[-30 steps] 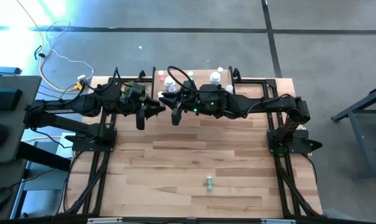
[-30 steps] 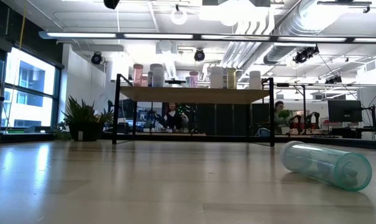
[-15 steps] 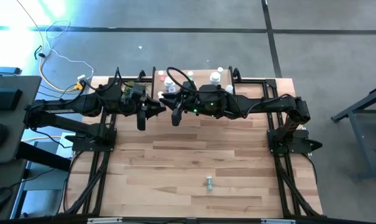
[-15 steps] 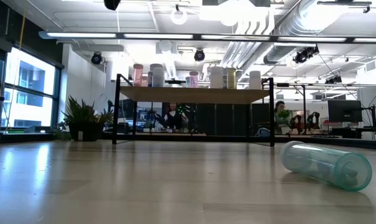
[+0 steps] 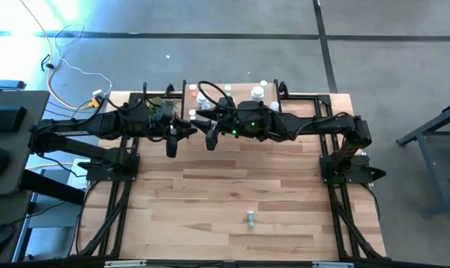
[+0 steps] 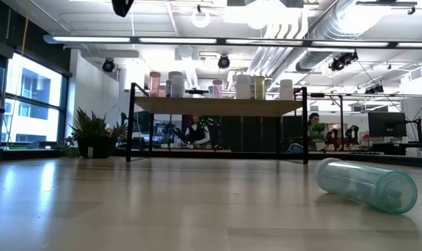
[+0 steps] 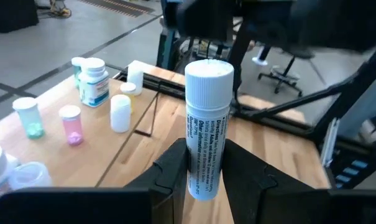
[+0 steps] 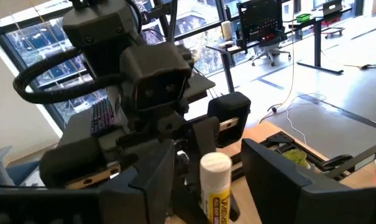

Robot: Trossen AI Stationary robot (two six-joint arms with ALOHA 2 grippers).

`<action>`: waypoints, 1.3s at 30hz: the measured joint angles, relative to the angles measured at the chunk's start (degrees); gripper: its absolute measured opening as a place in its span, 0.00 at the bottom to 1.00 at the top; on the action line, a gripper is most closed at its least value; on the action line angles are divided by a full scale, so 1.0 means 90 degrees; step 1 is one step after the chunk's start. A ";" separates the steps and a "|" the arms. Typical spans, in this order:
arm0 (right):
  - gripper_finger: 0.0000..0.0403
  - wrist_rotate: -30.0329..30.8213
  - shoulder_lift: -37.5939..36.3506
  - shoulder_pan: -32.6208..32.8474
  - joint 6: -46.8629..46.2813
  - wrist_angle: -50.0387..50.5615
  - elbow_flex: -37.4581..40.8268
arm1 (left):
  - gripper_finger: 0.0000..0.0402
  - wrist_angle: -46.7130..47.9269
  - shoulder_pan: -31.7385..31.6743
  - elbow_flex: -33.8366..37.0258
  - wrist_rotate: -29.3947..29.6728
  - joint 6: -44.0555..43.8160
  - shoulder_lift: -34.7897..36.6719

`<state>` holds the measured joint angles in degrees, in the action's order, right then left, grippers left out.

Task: Pick and place medicine bottles onto shelf by color
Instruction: Put the yellow white pill bottle on the shelf

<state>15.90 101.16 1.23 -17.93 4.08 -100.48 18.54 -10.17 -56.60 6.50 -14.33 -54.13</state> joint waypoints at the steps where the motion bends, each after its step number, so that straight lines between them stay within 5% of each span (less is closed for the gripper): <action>1: 0.45 0.0000 -0.0017 -0.0013 0.0001 0.0019 0.0002 | 0.19 0.0033 0.0000 0.0000 0.0005 0.0111 0.0000; 15: 0.45 -0.1421 -0.0337 -0.0360 0.0734 0.1510 -0.0004 | 0.19 0.0144 0.0058 -0.0002 0.0022 0.1120 -0.0475; 39: 0.45 -0.1766 -0.0337 -0.0301 0.0859 0.2828 -0.0003 | 0.19 -0.0609 0.0357 0.0000 0.0017 0.1384 -0.1408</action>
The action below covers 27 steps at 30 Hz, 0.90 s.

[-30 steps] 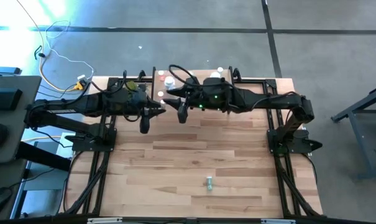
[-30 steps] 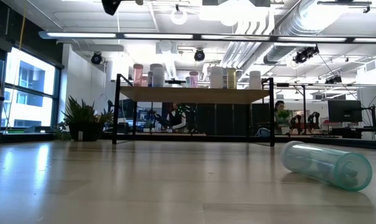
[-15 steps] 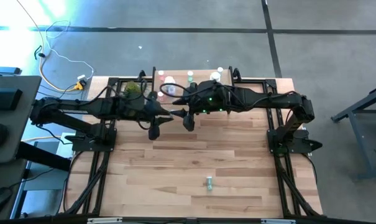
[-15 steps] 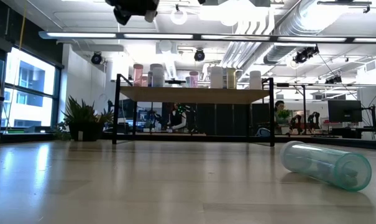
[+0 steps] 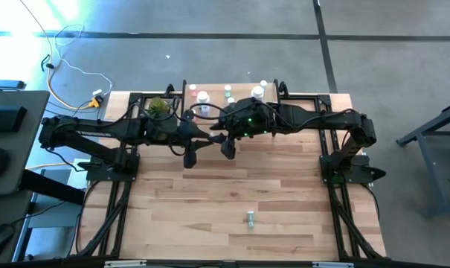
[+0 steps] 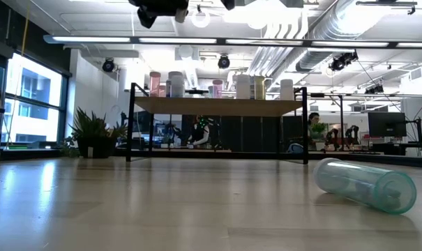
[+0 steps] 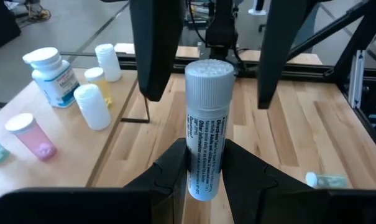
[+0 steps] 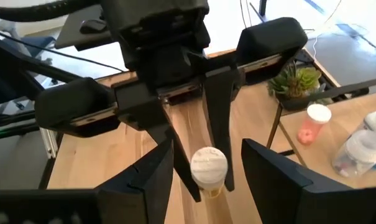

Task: Pick and place medicine bottles onto shelf by color
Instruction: Put the yellow white pill bottle on the shelf

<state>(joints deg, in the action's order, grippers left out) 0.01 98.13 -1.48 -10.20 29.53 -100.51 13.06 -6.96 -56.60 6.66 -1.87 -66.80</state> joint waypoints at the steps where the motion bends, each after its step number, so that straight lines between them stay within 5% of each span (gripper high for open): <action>1: 0.45 0.0001 0.0000 0.0000 -0.0023 0.0024 0.0000 | 0.19 -0.0009 0.0000 0.0000 0.0000 0.0000 0.0002; 8: 0.42 0.0017 0.0000 0.0000 -0.0149 0.0131 0.0000 | 0.19 -0.0068 -0.0012 0.0000 0.0007 0.0002 0.0002; 20: 0.19 0.0041 0.0000 0.0000 -0.0140 0.0168 0.0000 | 0.19 -0.0148 -0.0012 0.0000 0.0126 -0.0006 0.0002; 27: 0.17 0.0045 0.0000 -0.0002 -0.0128 0.0169 0.0000 | 0.20 -0.0148 -0.0012 0.0000 0.0172 -0.0007 0.0002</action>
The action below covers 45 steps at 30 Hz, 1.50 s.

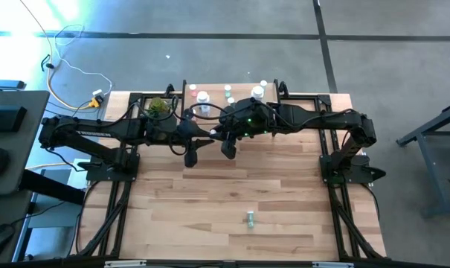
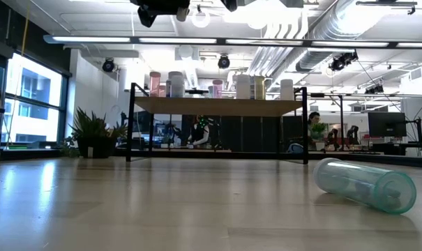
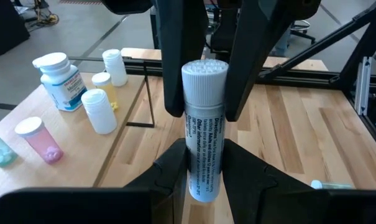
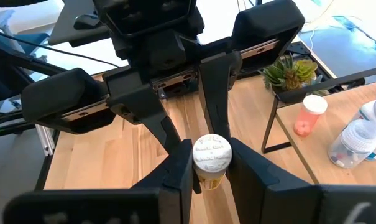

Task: Pick and place medicine bottles onto shelf by color
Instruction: Put the yellow white pill bottle on the shelf

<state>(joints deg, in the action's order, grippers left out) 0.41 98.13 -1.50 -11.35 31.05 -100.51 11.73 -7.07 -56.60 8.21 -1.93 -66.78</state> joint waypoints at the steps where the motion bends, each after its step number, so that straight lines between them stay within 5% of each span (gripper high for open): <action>1: 0.17 0.0009 0.0000 0.0002 0.0000 0.0000 0.0000 | 0.20 0.0000 0.0000 0.0000 0.0002 0.0000 0.0000; 11: 0.17 0.0100 0.0000 0.0002 -0.0018 0.0000 0.0000 | 0.21 0.0000 -0.0005 0.0000 0.0011 0.0365 0.0002; 29: 0.17 0.0800 -0.0080 -0.0031 -0.0041 0.0151 0.0000 | 0.57 0.0050 -0.0002 0.0000 0.0443 0.0255 0.0005; 45: 0.17 0.0853 -0.0539 -0.1160 0.0502 0.0405 -0.0078 | 0.58 -0.0001 -0.0811 -0.0007 0.1207 0.0239 0.0010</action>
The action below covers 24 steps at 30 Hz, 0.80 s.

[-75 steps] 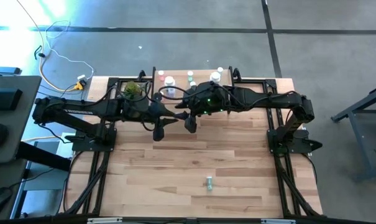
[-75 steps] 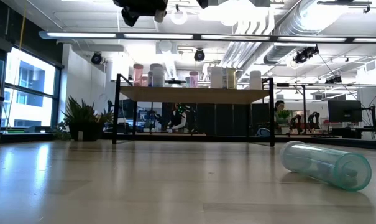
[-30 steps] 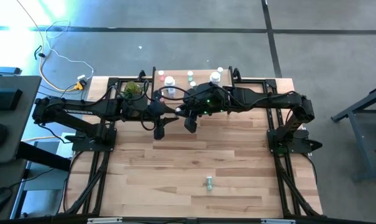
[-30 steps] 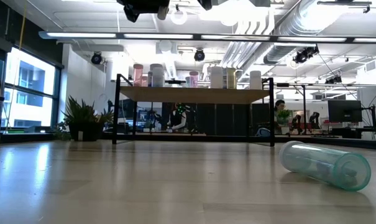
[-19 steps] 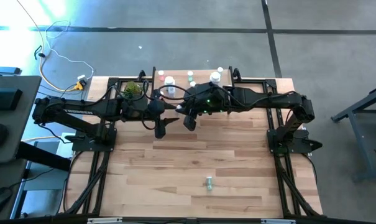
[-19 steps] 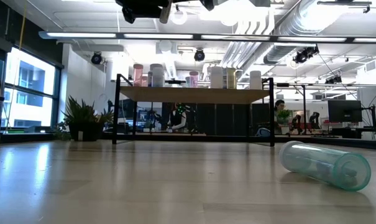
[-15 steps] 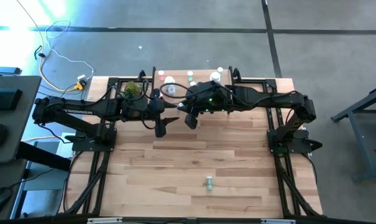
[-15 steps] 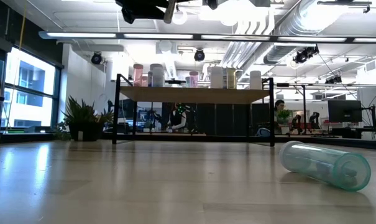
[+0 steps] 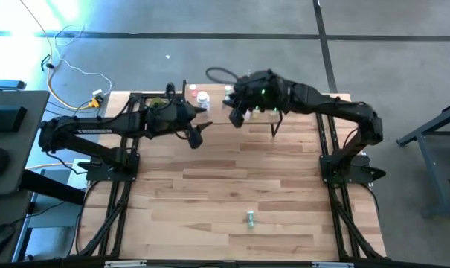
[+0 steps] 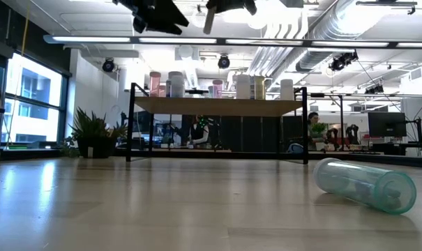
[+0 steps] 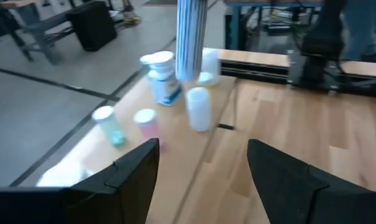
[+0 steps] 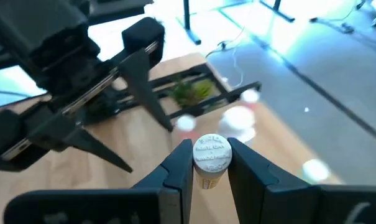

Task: Pick and place medicine bottles onto shelf by color
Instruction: Put the yellow white pill bottle on the shelf

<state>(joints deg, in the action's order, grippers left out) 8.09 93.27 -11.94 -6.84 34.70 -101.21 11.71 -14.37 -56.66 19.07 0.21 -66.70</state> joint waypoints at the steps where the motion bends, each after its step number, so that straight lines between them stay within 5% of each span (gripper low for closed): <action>1: 0.17 -0.0060 -0.0002 -0.0114 0.0094 -0.0006 -0.0050 | 0.58 -0.0001 -0.0088 0.0000 0.0000 0.0009 0.0000; 13: 0.17 -0.1154 0.0015 -0.1452 0.1251 0.0026 -0.0379 | 0.58 -0.0006 -0.0972 0.0000 0.0003 0.0169 0.0000; 24: 0.17 -0.1430 0.0418 -0.2364 0.1600 0.0539 -0.0371 | 0.58 0.0001 -0.1292 0.0000 0.0007 0.0162 -0.0002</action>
<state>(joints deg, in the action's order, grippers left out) -4.77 97.03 -33.22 7.57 39.55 -104.55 11.73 -26.00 -56.66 19.14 1.67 -66.72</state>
